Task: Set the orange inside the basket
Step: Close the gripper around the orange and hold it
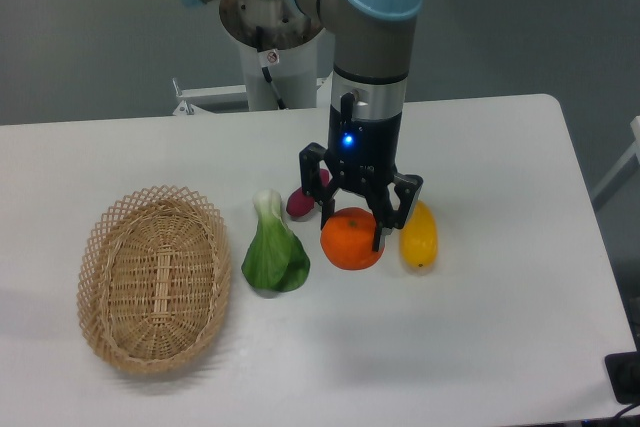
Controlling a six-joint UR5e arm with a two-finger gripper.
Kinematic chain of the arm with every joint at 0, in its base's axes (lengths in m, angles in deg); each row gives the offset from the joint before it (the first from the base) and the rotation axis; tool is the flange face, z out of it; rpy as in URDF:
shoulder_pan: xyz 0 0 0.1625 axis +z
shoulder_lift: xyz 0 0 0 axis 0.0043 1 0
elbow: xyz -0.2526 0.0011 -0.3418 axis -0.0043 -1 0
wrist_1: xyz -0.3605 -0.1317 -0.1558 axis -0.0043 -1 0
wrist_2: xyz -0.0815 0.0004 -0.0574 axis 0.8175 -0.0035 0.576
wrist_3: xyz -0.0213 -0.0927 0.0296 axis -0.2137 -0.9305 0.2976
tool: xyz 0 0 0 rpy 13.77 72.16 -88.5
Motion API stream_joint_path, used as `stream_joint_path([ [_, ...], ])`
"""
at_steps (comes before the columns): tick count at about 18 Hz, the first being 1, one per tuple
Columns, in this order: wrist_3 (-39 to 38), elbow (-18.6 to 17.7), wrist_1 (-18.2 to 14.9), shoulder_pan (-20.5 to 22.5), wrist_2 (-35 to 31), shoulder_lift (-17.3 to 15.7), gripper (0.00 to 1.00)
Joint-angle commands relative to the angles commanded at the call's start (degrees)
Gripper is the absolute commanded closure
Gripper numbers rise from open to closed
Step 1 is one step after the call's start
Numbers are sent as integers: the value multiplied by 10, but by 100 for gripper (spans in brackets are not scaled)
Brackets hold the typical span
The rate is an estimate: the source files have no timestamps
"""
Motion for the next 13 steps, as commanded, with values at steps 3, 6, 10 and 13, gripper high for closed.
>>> stream_joint_path([
  [3,1,1,0,-1,1,1,44],
  [6,2,2,0,0,2,1,44],
  [10,1,5,0,-1,2,3,44],
  [13,1,6,0,-2,2,3,44],
])
